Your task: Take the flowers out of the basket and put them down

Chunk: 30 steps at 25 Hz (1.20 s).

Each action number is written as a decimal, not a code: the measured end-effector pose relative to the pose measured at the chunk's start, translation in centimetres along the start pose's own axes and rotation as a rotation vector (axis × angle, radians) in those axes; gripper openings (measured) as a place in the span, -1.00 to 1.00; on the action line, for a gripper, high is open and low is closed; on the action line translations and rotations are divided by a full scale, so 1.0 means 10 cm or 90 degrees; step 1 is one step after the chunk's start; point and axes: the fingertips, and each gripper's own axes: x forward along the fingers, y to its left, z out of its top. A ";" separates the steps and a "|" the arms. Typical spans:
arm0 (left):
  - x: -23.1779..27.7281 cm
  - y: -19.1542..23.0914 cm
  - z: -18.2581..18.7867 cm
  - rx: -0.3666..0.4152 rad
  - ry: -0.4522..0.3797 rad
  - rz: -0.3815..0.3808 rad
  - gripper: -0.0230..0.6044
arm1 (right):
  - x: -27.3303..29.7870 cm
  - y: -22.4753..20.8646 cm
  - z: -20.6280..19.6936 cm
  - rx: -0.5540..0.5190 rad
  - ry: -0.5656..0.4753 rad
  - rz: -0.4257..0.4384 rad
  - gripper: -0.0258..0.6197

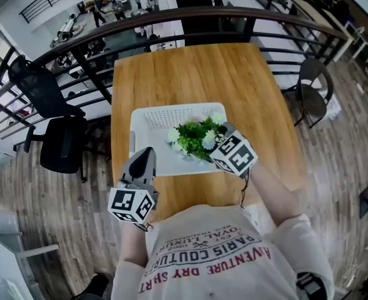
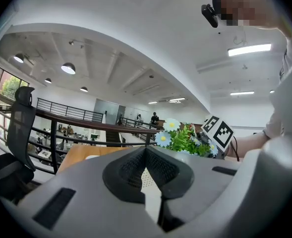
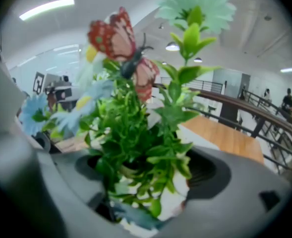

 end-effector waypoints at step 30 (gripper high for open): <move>1.46 -2.80 -1.02 0.039 0.085 -0.104 -0.88 | -0.78 -1.80 -3.01 0.181 0.119 -0.061 0.49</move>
